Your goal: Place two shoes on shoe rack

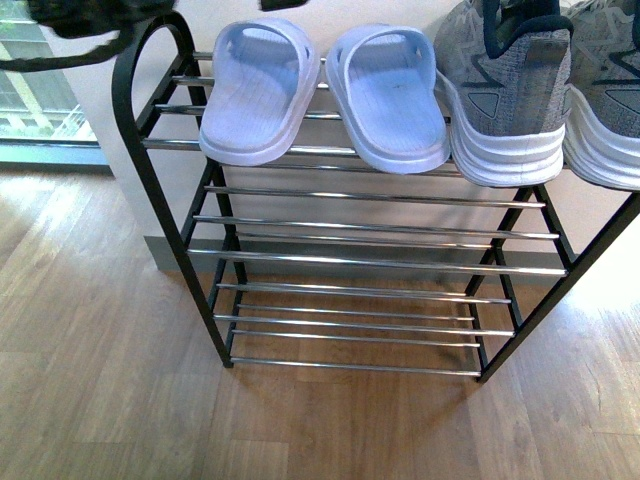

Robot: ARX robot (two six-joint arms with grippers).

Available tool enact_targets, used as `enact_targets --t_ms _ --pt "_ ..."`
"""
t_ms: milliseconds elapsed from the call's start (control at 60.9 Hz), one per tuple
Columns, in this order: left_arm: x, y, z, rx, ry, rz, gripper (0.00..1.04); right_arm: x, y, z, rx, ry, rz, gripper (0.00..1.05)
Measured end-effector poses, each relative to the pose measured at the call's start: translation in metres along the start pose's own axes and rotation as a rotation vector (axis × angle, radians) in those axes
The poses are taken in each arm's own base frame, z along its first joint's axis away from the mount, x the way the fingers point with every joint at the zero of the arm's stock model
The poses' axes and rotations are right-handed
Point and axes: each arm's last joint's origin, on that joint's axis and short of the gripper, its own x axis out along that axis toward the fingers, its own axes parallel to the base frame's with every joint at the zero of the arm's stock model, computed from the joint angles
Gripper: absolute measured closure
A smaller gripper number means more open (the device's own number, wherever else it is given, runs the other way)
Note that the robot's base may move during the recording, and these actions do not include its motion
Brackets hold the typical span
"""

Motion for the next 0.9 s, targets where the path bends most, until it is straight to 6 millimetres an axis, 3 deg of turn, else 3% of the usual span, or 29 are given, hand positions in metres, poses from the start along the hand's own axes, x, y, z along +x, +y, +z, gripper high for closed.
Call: enact_targets --t_ms 164,361,575,706,838,903 --pt "-0.099 0.037 -0.030 0.053 -0.128 0.134 0.09 0.000 0.000 0.000 0.000 0.000 0.000 0.09" --pt "-0.165 0.074 -0.072 0.039 -0.120 0.209 0.09 0.000 0.000 0.000 0.000 0.000 0.000 0.09" --pt "-0.223 0.106 -0.111 0.020 -0.140 0.258 0.09 0.000 0.000 0.000 0.000 0.000 0.000 0.09" --pt "-0.239 0.122 -0.113 -0.021 -0.224 0.296 0.09 0.000 0.000 0.000 0.000 0.000 0.000 0.09" --pt "-0.240 0.124 -0.114 -0.014 -0.229 0.298 0.10 0.000 0.000 0.000 0.000 0.000 0.000 0.09" --pt "-0.240 0.121 -0.117 0.066 -0.347 0.217 0.21 0.000 0.000 0.000 0.000 0.000 0.000 0.09"
